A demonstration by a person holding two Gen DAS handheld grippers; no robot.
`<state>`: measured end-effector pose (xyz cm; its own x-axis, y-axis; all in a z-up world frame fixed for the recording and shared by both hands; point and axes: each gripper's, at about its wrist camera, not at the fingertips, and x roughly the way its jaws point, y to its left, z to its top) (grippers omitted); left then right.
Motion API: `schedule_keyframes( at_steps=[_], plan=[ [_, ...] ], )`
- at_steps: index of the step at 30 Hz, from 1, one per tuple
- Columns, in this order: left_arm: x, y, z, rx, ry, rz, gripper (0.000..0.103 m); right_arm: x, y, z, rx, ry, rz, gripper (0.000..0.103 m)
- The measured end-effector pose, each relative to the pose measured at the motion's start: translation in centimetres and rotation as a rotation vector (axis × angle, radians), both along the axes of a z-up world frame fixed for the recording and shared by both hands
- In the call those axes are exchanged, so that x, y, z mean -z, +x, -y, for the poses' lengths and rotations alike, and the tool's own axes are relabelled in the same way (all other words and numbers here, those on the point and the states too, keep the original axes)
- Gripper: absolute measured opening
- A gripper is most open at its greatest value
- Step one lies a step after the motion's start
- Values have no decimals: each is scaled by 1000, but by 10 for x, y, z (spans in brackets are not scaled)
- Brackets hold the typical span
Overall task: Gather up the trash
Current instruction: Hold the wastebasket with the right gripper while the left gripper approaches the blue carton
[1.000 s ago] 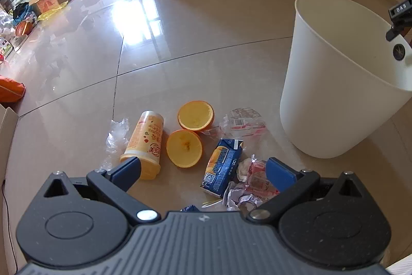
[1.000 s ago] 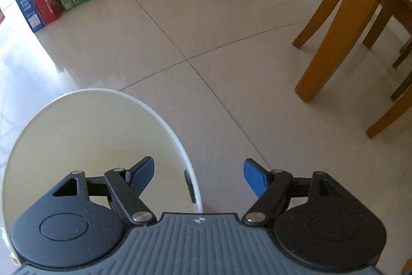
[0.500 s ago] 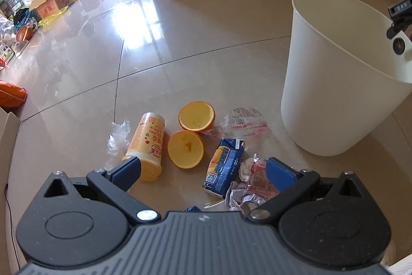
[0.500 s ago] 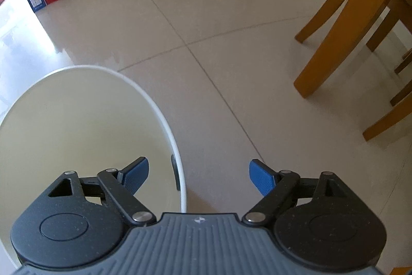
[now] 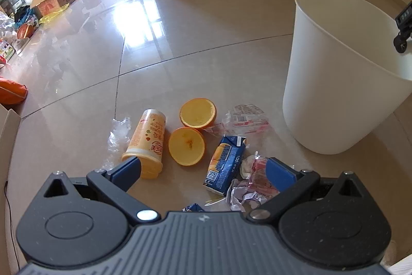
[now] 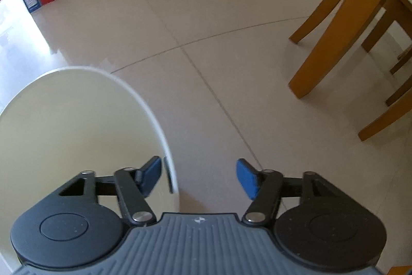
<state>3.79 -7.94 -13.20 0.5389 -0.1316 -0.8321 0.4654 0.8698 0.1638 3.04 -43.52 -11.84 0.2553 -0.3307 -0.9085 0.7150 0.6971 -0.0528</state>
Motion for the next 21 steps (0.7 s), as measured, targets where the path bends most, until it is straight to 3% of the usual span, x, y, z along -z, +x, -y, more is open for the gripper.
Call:
schedule_keyframes(
  at_steps=[4, 8, 15, 21],
  plan=[
    [2, -1, 0, 14, 7, 1, 102, -1, 3, -5, -17, 0, 3, 45],
    [5, -1, -2, 24, 10, -2, 102, -1, 5, -10, -27, -4, 0, 40],
    [10, -2, -4, 52, 24, -9, 102, 0, 11, -18, -70, -4, -6, 17],
    [19, -1, -17, 80, 33, -3, 102, 0, 15, -25, -97, -42, -31, 17]
  ],
)
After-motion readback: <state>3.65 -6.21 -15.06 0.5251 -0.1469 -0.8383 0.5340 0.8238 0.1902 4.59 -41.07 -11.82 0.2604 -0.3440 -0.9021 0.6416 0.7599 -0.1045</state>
